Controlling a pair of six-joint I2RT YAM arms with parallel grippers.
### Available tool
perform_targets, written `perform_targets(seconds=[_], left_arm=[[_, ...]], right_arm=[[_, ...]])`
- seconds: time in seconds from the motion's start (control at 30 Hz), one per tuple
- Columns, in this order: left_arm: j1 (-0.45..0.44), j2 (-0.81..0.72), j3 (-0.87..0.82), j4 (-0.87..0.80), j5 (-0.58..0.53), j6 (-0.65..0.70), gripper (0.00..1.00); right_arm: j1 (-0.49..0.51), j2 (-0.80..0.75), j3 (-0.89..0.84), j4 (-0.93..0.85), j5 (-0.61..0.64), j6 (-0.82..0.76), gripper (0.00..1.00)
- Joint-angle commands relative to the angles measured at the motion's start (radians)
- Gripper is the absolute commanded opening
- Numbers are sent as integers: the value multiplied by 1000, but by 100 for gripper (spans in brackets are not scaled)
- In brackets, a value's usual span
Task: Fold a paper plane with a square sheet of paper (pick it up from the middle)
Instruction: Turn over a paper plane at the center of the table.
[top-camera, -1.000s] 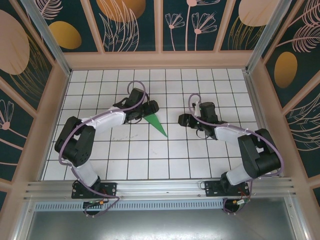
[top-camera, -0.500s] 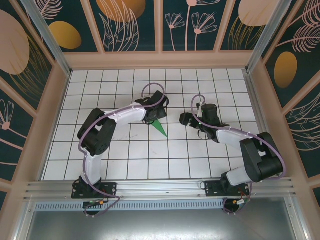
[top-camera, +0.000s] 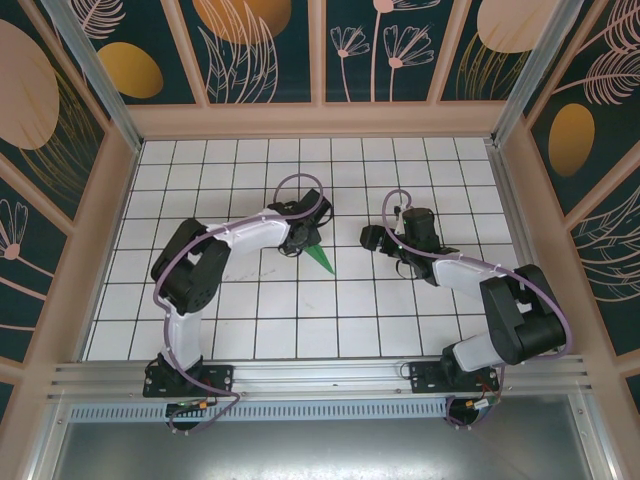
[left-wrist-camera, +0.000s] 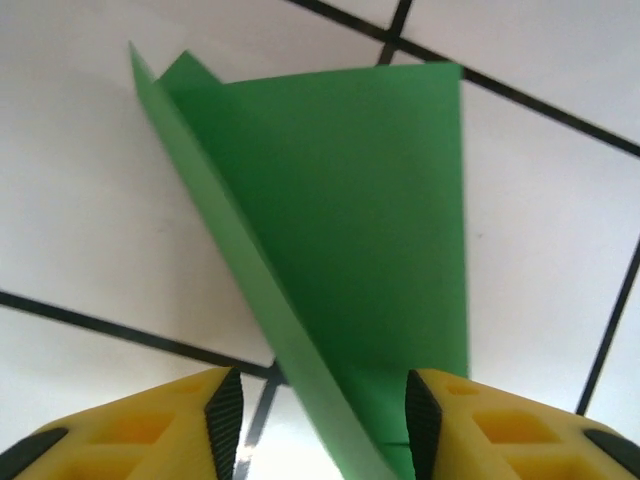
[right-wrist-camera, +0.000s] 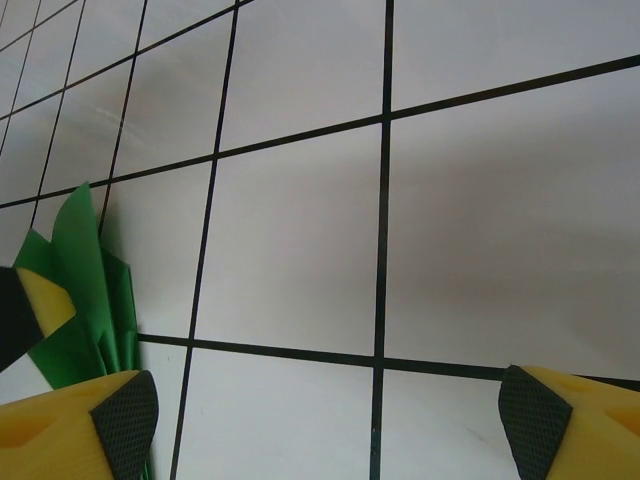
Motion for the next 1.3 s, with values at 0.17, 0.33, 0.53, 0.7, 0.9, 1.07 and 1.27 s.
perform_targets(seconds=[0.17,0.33,0.53,0.7,0.9,1.07,1.27], left_arm=[[-6,-72,-86,71,32,-82,39],[-5,-81,-90,77,6,-73,30],[-15,-114,-68,59,-50,-34,8],[-16,-200,-96,166,-30,31,0],[-16,-319,-250,505,127,102,0],[-15,-300,-352,772,261,115,0],[-11,-204,-452,986,384,73,0]], right_arm=[[-5,17,20,1,11,21,90],[-6,22,20,2,8,23,90],[-5,25,16,9,9,33,90],[-4,7,4,15,37,45,90],[-21,-36,-23,37,25,57,90],[-52,-114,-53,82,-83,66,87],[-37,-172,-59,69,-192,92,78]])
